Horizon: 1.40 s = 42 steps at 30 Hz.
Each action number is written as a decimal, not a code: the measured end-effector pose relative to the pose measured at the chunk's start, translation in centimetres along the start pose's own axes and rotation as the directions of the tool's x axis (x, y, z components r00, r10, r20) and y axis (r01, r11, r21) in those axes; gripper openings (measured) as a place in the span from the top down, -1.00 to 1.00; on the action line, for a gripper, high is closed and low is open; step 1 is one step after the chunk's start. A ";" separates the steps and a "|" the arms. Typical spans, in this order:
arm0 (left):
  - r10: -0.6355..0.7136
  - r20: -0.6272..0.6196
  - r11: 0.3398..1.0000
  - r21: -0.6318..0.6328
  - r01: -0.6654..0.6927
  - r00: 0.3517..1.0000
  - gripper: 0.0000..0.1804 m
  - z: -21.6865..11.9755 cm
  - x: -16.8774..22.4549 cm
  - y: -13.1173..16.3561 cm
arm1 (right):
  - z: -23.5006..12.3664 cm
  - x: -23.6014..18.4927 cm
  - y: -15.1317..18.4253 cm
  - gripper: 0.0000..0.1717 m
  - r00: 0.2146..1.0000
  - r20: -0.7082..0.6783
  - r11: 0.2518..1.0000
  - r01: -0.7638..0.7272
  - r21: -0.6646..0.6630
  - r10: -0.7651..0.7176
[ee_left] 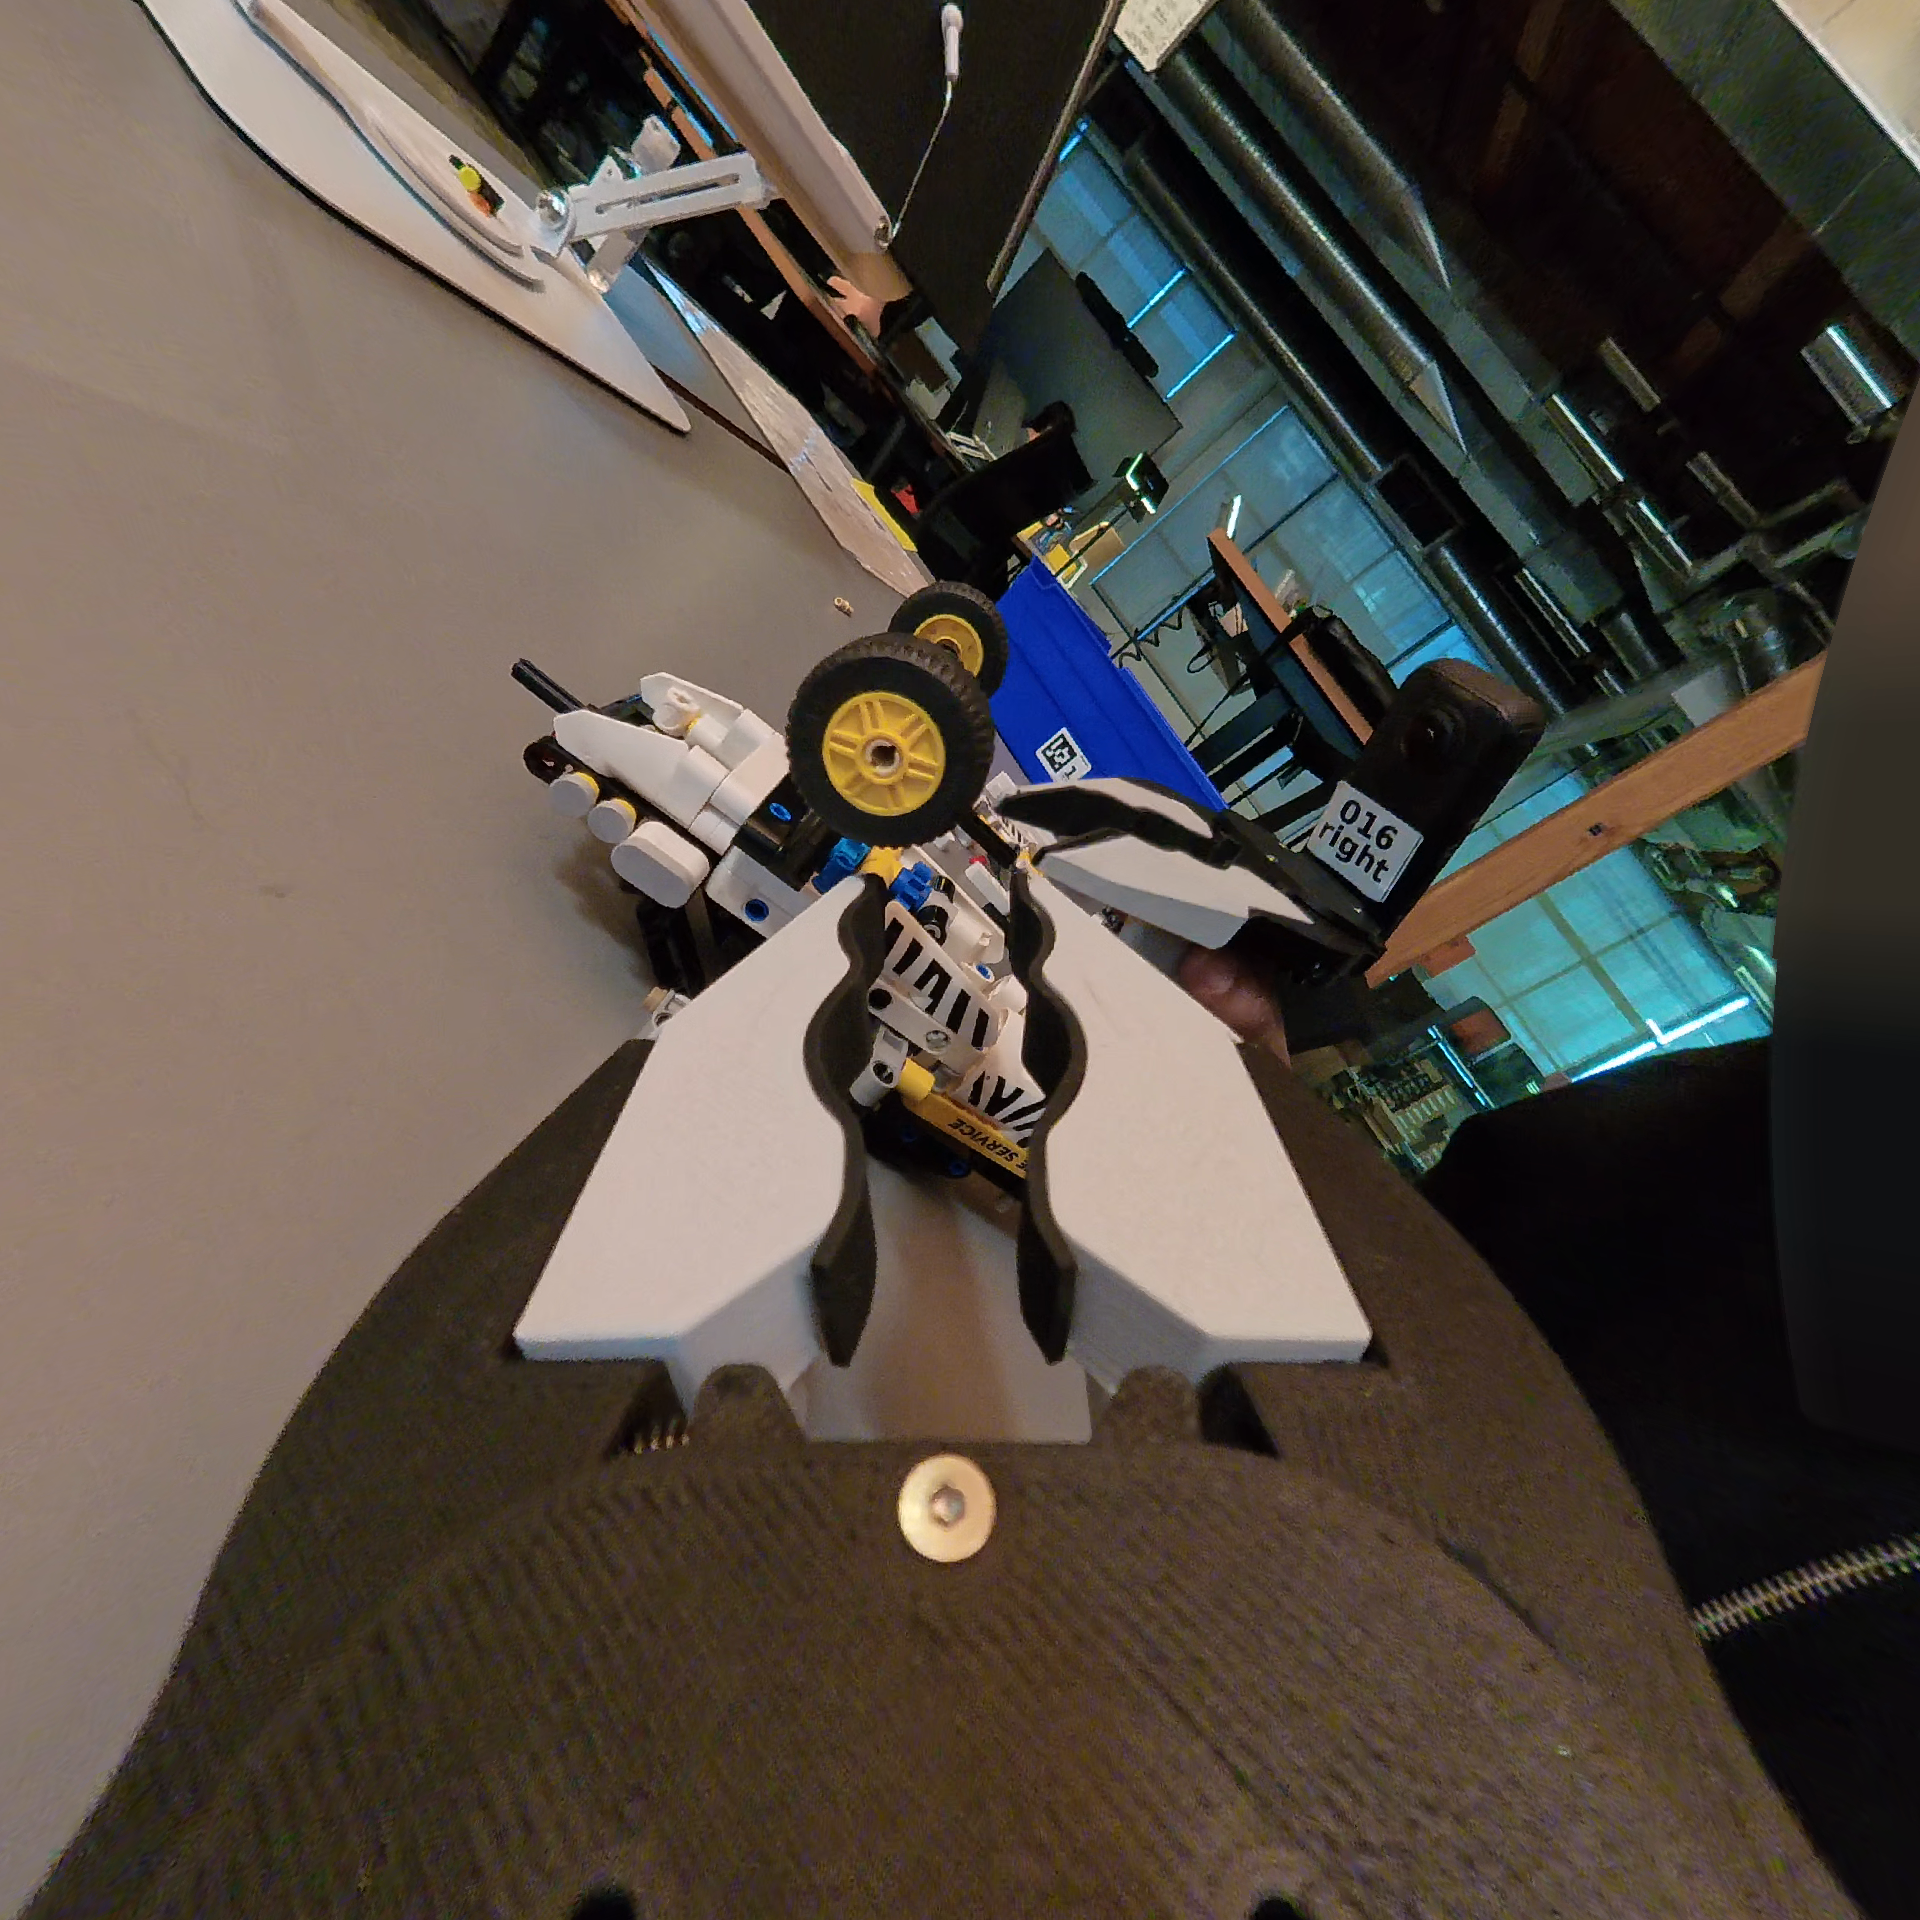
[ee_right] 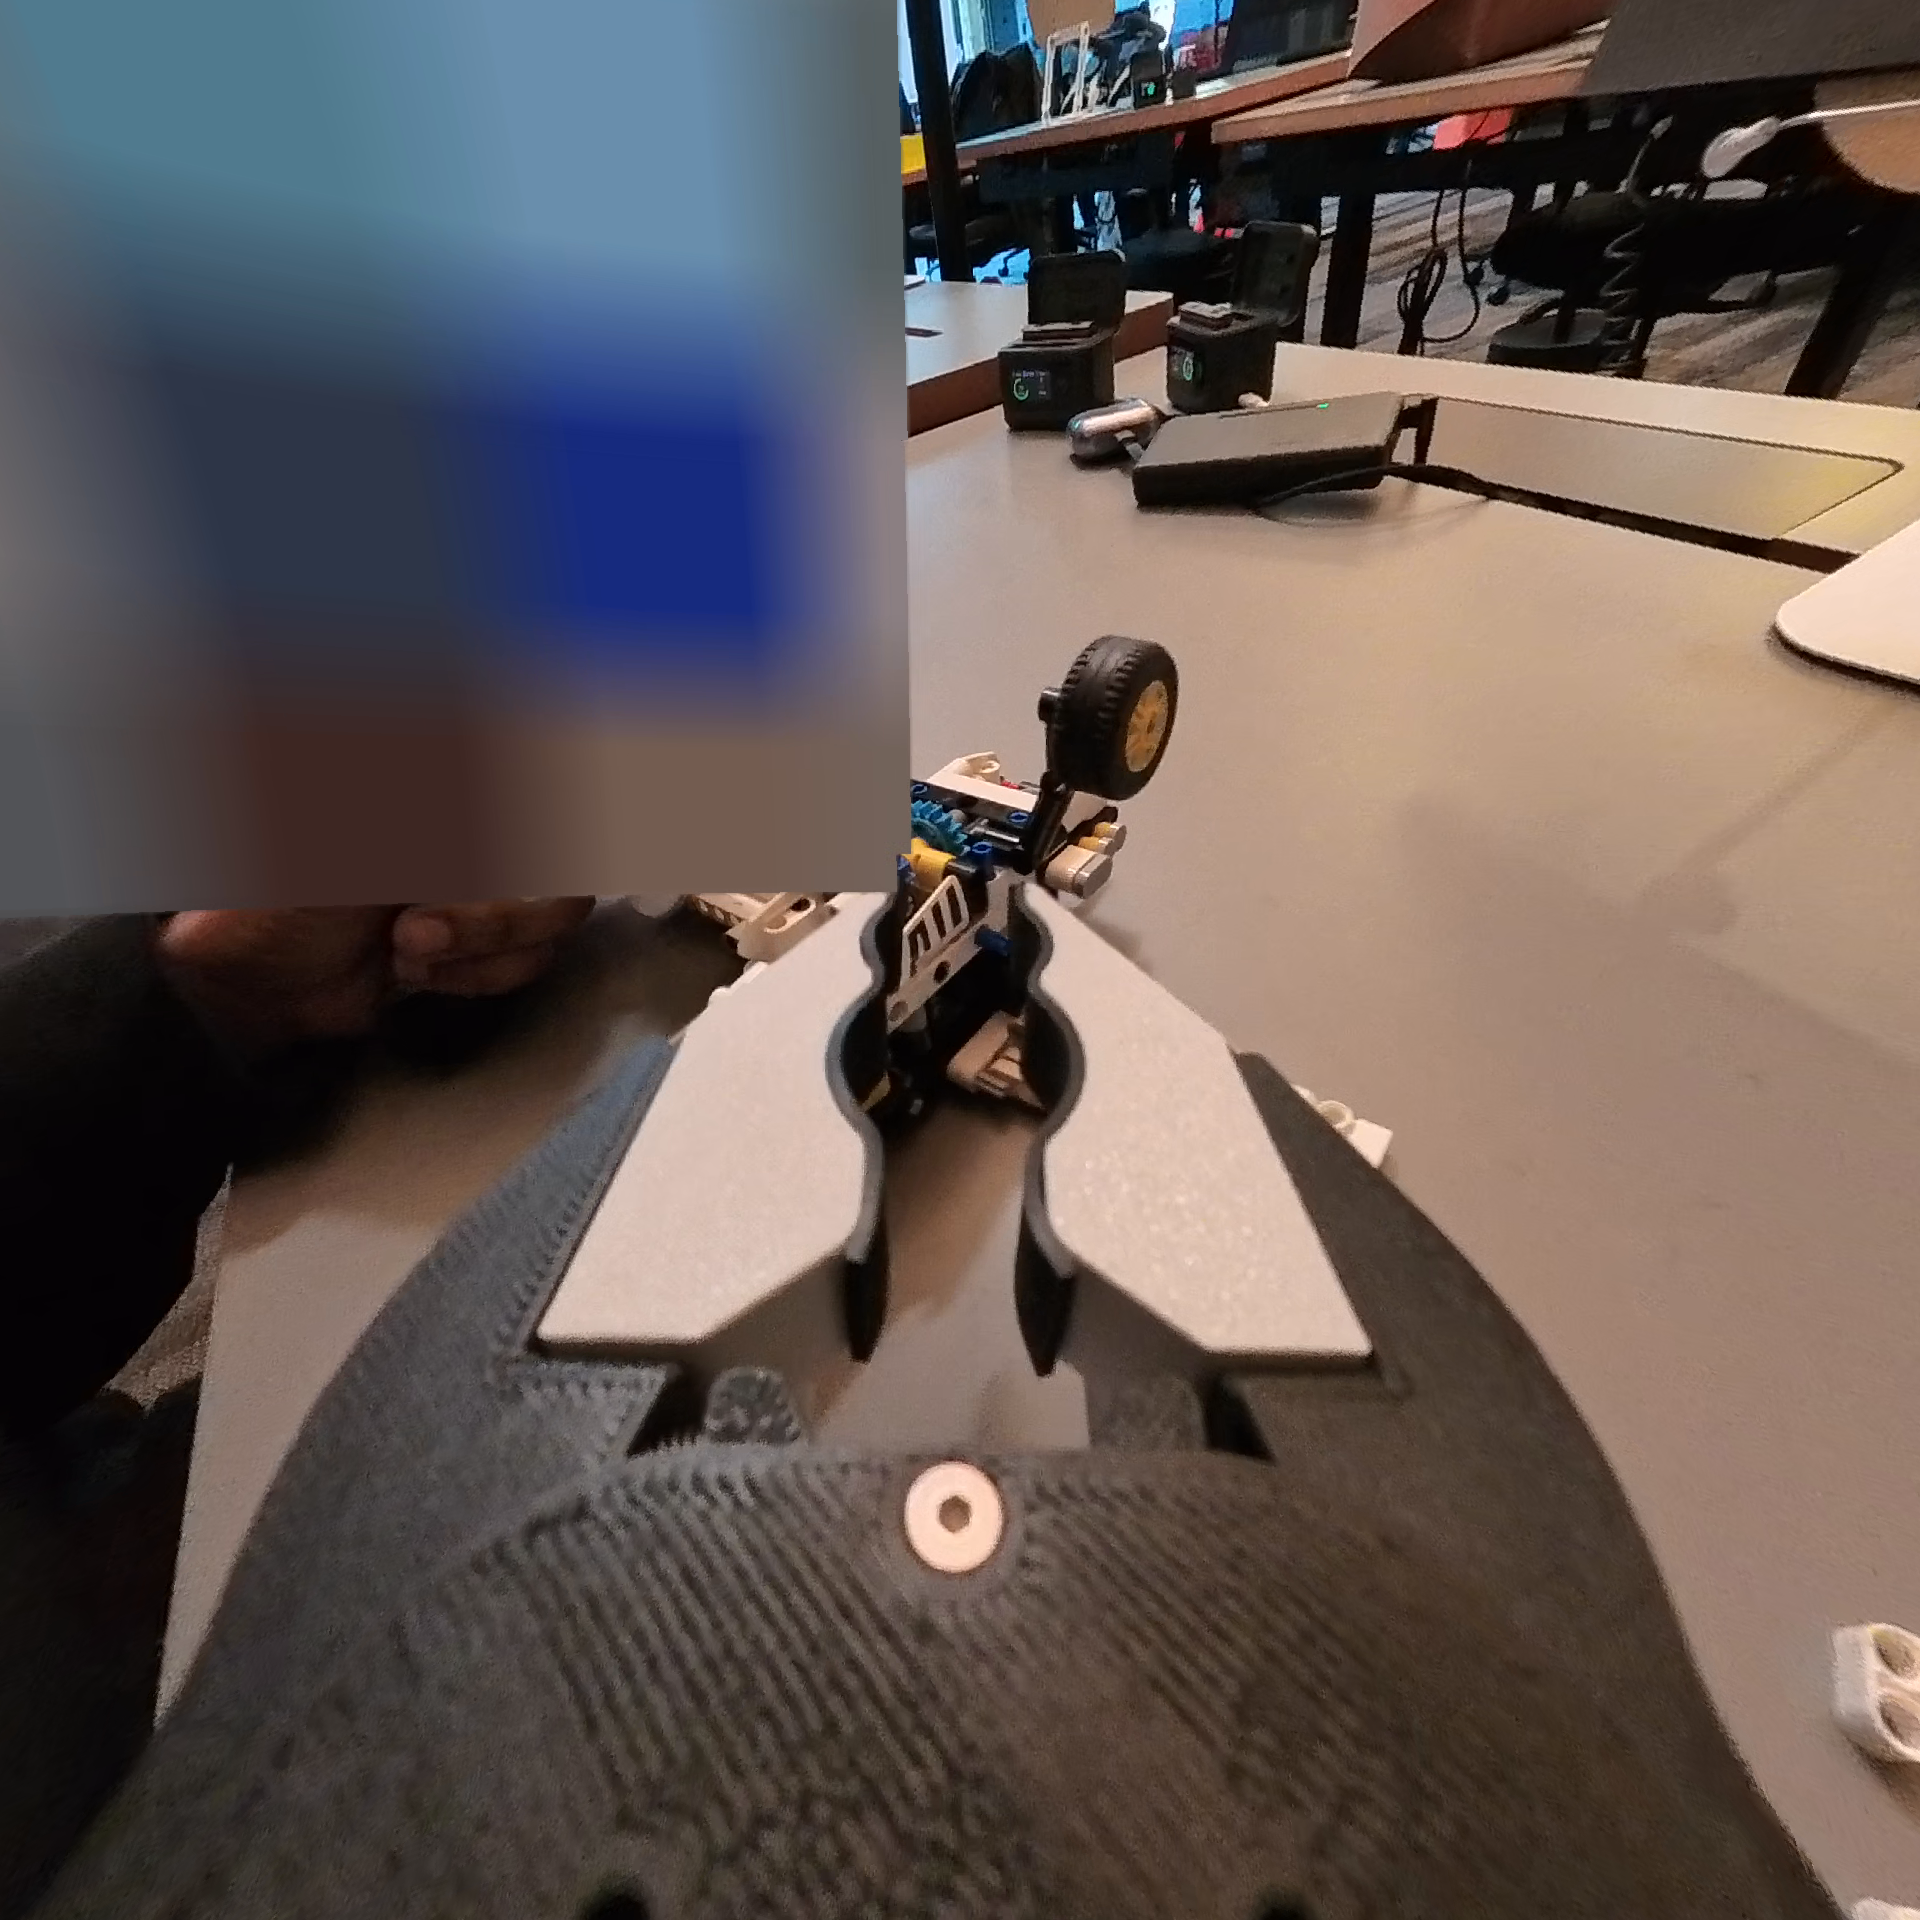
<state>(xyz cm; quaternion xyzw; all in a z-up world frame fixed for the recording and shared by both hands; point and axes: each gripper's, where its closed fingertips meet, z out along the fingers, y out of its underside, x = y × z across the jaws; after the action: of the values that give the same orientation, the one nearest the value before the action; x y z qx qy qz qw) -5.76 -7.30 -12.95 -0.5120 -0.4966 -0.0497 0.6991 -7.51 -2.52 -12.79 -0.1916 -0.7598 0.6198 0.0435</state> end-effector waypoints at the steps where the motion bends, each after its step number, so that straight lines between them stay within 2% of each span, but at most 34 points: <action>1: -0.002 0.000 1.000 0.000 0.002 1.000 0.78 0.0 0.0 0.0 | 0.1 0.0 0.1 0.81 1.000 0.001 1.000 0.001 -0.006 -0.001; 14: -0.012 0.004 1.000 -0.011 0.012 1.000 0.78 0.1 -0.2 0.1 | 0.8 0.1 1.0 0.81 1.000 0.006 0.997 -0.015 -0.075 0.015; 25: -0.008 0.007 1.000 -0.001 0.008 1.000 0.79 0.0 -0.1 0.0 | 0.7 -0.4 0.9 0.82 1.000 0.023 0.998 -0.001 -0.068 0.002; 42: -0.013 -0.010 0.998 0.053 0.013 1.000 0.79 -0.5 0.0 -0.7 | -0.9 -0.4 -0.5 0.82 0.996 0.053 0.996 -0.080 0.047 0.078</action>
<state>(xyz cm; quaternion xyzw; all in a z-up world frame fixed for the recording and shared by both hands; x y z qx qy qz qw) -5.80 -7.97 -12.48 -0.4897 -0.4976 -0.0436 0.7146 -6.96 -1.88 -12.05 -0.2045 -0.7370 0.6443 0.0042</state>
